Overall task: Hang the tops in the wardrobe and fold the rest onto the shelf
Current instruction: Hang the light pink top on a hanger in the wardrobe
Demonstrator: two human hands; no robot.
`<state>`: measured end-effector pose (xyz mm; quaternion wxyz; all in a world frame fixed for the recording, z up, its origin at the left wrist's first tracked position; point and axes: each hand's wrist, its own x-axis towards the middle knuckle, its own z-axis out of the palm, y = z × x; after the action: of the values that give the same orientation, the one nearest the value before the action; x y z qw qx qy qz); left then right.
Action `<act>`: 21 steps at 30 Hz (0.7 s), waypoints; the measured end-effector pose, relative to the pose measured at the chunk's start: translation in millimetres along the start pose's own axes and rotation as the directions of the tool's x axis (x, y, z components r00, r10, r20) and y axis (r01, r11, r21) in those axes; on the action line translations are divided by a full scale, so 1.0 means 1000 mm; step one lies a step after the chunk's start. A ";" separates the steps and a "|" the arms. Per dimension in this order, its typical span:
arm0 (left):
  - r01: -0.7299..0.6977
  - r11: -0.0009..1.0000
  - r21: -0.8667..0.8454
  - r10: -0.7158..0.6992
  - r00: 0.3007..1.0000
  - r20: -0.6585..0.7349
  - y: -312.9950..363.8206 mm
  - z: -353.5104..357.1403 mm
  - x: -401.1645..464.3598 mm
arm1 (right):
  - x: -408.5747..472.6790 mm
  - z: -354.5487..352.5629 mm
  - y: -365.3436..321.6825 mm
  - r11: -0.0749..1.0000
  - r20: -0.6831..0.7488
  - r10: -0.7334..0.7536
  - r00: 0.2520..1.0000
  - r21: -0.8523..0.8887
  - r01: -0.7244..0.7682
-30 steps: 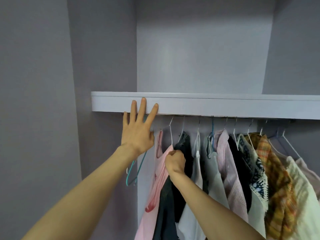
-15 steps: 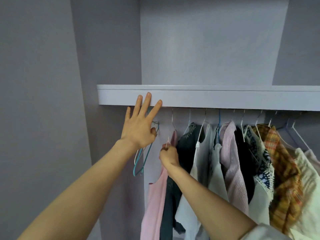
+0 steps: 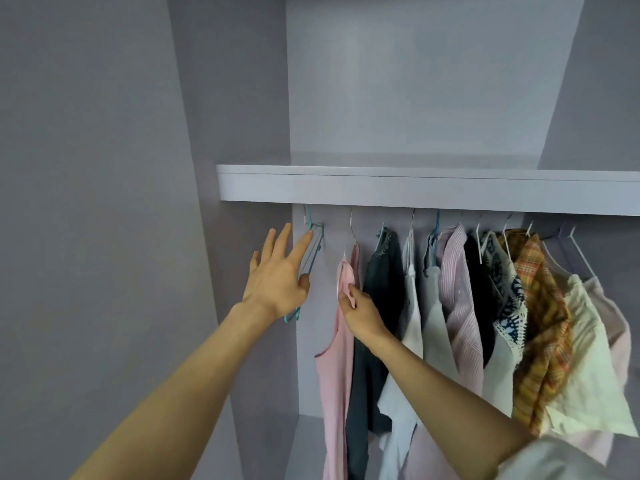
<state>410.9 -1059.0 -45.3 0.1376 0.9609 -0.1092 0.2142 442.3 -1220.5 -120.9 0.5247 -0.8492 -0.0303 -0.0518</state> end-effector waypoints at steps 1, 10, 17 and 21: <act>0.021 0.999 -0.038 -0.020 1.000 0.015 -0.001 0.003 -0.010 | -0.009 -0.002 0.004 1.000 0.025 0.010 1.000 -0.015 -0.010; 0.243 0.937 -0.250 -0.207 0.965 0.161 -0.003 0.060 -0.125 | -0.086 -0.019 0.046 0.964 0.192 0.045 0.980 -0.268 0.008; 0.435 0.882 -0.181 -0.390 0.890 0.236 0.001 0.070 -0.233 | -0.149 0.020 0.050 0.923 0.527 -0.011 0.850 -0.321 0.211; 0.606 0.783 -0.143 -0.577 0.792 0.198 -0.001 0.057 -0.308 | -0.188 0.053 0.050 0.897 0.708 -0.064 0.703 -0.269 0.352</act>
<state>160.3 -1029.1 -230.8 0.2851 0.9405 0.1677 0.0784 264.4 -1194.8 -211.8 0.2896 -0.8842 -0.3078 0.1989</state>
